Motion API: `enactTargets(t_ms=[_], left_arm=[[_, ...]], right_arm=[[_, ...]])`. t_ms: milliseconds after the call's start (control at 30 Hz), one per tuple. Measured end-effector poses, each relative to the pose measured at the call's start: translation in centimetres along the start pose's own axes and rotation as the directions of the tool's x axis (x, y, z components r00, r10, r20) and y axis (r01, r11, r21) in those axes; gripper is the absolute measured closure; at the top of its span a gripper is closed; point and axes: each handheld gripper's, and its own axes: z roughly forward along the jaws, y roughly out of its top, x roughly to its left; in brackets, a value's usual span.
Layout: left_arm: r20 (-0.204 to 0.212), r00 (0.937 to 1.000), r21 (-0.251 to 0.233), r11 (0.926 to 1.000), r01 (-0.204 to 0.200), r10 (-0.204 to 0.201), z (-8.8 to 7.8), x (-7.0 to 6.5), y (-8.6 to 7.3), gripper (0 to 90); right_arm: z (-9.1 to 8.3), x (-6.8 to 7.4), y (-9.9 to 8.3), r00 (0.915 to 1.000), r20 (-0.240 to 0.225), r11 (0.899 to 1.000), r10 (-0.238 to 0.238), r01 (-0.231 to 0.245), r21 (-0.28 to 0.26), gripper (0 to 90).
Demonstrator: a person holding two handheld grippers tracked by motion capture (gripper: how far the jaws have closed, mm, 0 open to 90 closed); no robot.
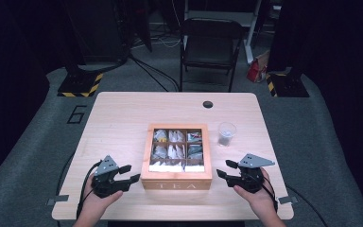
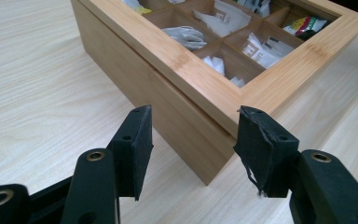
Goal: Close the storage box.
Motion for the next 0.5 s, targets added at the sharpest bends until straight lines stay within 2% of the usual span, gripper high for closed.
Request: enactTargets(t_ms=[200, 333, 400, 467, 500], left_arm=[[-0.015, 0.9999, 0.011, 0.9999, 0.0, 0.0, 0.2, 0.7, -0.4, 45.6], [-0.013, 0.9996, -0.005, 0.9997, 0.024, -0.024, 0.3, 0.9, -0.6, 44.4], [-0.012, 0.9996, 0.006, 0.9997, 0.024, -0.024, 0.3, 1.1, -0.7, 43.5], [-0.012, 0.9996, 0.012, 0.9996, 0.024, -0.024, 0.5, 1.2, -0.8, 43.5], [-0.009, 0.9993, 0.013, 0.9993, 0.036, -0.036, 0.6, 1.1, -0.9, 43.5]], right_arm=[[0.3, -0.2, -0.5, 0.9999, 0.012, 1.0, 0.004, -0.004, 0.017, 44.7], [0.7, -0.4, -0.9, 0.9999, 0.009, 1.0, 0.013, -0.013, 0.029, 43.9], [0.9, -0.4, -1.1, 0.9997, 0.006, 0.999, 0.024, -0.024, 0.036, 43.8], [1.1, -0.4, -1.2, 0.9999, 0.001, 0.998, 0.013, -0.013, 0.054, 44.2], [1.2, -0.4, -1.2, 1.0, 0.001, 0.998, 0.003, -0.003, 0.06, 44.3]])
